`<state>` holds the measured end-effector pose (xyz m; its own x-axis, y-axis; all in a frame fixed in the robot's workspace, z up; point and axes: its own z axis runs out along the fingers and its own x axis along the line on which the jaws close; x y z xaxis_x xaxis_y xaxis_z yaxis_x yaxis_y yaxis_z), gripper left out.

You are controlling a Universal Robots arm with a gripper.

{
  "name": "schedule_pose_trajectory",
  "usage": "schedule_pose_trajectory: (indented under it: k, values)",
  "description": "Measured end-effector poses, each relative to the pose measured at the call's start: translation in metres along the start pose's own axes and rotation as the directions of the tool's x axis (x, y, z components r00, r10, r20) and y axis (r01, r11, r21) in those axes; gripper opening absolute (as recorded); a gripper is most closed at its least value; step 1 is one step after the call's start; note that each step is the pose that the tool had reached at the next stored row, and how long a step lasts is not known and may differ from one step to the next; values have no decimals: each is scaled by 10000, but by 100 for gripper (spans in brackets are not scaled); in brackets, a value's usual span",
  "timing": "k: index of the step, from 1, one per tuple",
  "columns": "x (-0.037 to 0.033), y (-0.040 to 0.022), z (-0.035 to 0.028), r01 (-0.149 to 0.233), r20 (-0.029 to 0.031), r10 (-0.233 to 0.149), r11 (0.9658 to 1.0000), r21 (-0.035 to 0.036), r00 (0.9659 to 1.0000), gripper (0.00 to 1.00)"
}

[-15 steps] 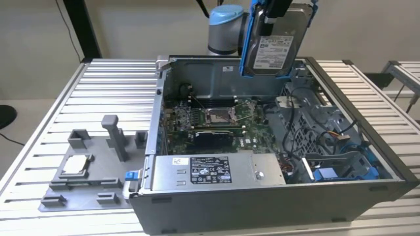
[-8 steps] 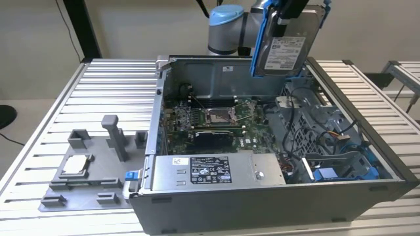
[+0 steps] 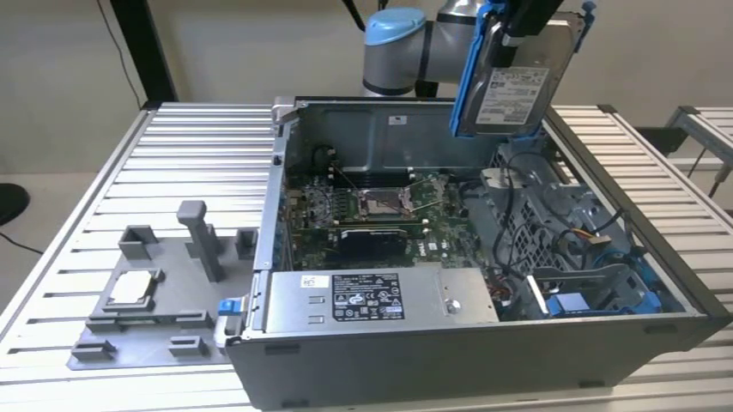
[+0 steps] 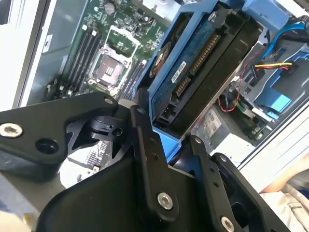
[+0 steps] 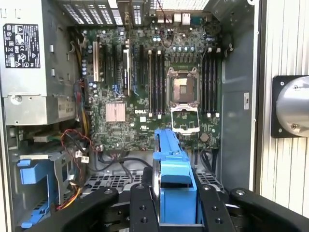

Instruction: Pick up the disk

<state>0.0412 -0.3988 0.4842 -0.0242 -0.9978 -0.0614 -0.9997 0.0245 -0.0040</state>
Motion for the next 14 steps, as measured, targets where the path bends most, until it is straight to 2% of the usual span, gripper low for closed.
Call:
schedule_pose_trajectory:
  k: [4,14]
  values:
    - [4,-12,5,-1,-4,1,10000,1,10000,0]
    - [51,-97,17,0,-3,0,10000,1,10000,0]
